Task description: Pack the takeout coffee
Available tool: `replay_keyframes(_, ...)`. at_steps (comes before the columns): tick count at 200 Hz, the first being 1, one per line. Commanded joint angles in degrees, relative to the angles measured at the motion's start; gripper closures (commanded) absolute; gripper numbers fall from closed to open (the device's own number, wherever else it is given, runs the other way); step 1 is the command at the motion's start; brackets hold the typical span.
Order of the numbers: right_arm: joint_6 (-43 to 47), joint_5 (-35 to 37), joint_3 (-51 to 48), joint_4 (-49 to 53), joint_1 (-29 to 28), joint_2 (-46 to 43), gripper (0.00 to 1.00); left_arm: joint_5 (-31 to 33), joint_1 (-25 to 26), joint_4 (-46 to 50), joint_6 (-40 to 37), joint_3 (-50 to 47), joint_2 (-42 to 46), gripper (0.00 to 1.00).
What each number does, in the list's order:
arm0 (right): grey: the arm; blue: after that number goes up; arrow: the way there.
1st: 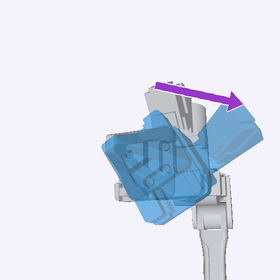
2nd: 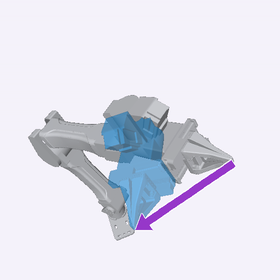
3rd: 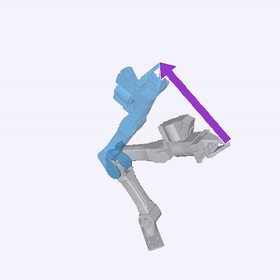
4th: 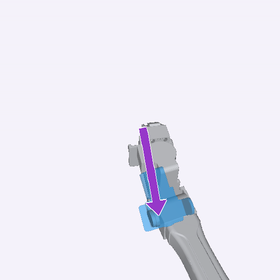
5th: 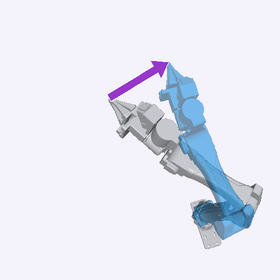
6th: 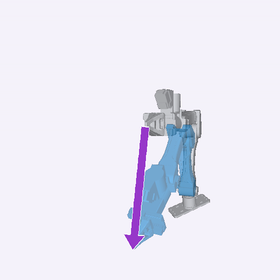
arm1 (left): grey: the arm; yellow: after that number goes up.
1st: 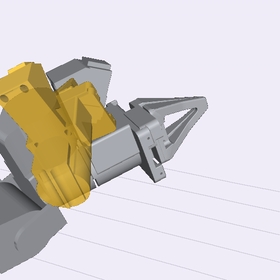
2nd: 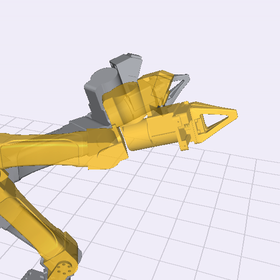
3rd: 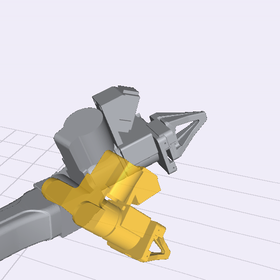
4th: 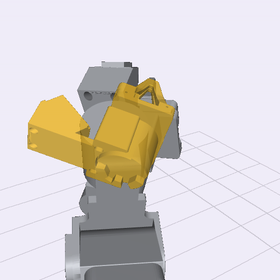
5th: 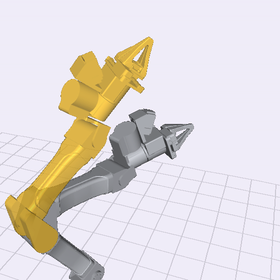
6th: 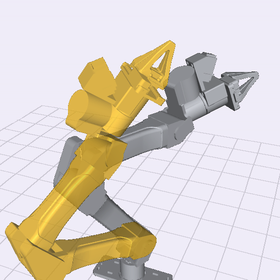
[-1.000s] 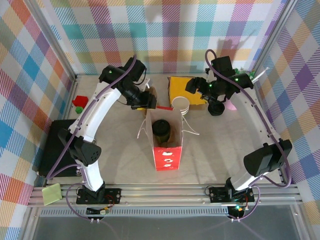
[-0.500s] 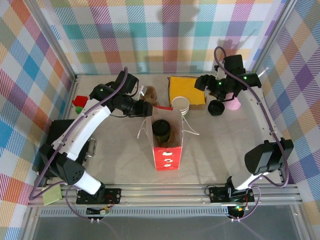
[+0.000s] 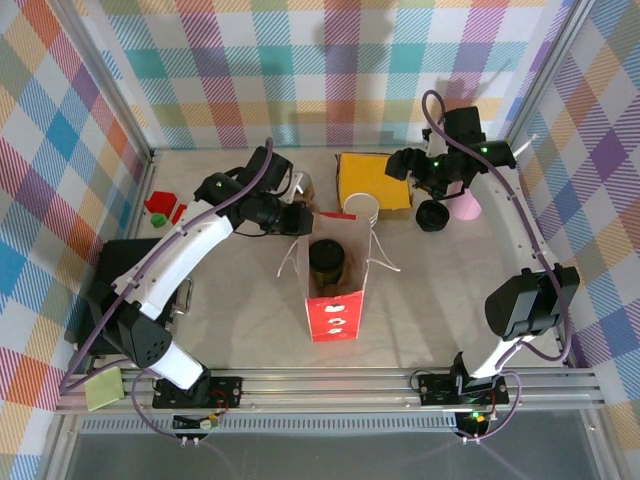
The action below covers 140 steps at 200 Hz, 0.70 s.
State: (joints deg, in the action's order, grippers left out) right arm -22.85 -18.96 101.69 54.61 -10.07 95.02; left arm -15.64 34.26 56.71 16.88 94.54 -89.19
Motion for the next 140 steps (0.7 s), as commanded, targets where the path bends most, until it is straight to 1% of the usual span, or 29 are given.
replay_keyframes(1, 1.6, -1.5, 1.6, 0.1, 0.4, -0.2, 0.19, 0.5, 0.9, -0.6, -1.5, 0.3, 0.5, 0.83)
replay_keyframes(37, 1.6, -1.7, 1.6, -0.2, 0.4, 0.1, 0.19, 0.6, 1.3, 0.1, -1.9, 2.6, 0.5, 0.89)
replay_keyframes(50, 1.6, -1.9, 1.6, -0.2, 0.4, 0.2, 0.20, 0.9, 1.6, 0.6, -1.9, 3.6, 0.5, 0.97)
replay_keyframes(56, 1.6, -2.0, 1.6, -0.1, 0.4, 0.2, 0.20, 1.0, 1.8, 0.9, -1.9, 4.1, 0.4, 0.99)
replay_keyframes(84, 1.9, -2.1, 1.7, -0.3, 0.4, 0.4, 0.20, 2.0, 3.3, 1.9, -1.9, 5.3, 0.7, 0.99)
replay_keyframes(140, 2.7, -4.3, 1.1, -2.0, 0.4, 0.3, 0.22, 10.0, 7.6, 2.8, -0.1, 4.2, 4.6, 1.00)
